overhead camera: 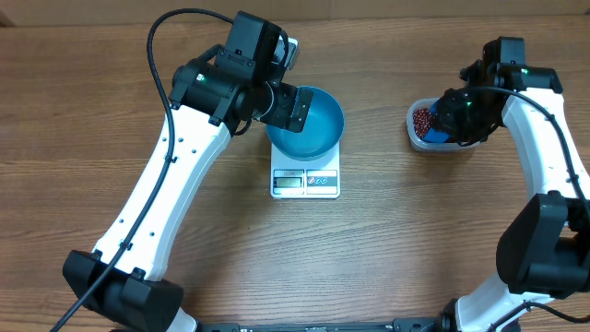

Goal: Scoop item into bowl and weigh 150g on scale
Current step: 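Drag the scoop through the beans and tilt it up to fill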

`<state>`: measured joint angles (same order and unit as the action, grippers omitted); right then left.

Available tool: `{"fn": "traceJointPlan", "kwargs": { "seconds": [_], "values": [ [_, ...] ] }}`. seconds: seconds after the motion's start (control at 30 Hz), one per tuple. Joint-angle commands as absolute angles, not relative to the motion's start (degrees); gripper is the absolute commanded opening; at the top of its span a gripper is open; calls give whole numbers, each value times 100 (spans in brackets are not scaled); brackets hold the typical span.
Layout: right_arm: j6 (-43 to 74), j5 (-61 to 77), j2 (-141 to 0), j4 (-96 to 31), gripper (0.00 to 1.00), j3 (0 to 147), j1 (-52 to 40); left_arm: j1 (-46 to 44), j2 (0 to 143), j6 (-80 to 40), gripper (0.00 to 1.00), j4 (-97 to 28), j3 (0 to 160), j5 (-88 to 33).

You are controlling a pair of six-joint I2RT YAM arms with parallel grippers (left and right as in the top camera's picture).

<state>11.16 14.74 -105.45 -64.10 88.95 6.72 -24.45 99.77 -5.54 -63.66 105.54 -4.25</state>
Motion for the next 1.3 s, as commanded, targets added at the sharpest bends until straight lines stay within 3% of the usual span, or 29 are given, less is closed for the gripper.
{"fn": "traceJointPlan", "kwargs": {
  "seconds": [0.0,0.5,1.27],
  "values": [
    [1269,1752,-10652,-6388,4,8995,652,-2477,10003,-427,99,-6364,10663,-449],
    [1496,2069,-10652,-6355,4,8995,937,-2477,10003,-427,100,-6364,10663,-449],
    [696,3334,-10654,-6490,4,8995,1903,-2480,10003,-427,100,-6366,10663,-449]
  ]
}}
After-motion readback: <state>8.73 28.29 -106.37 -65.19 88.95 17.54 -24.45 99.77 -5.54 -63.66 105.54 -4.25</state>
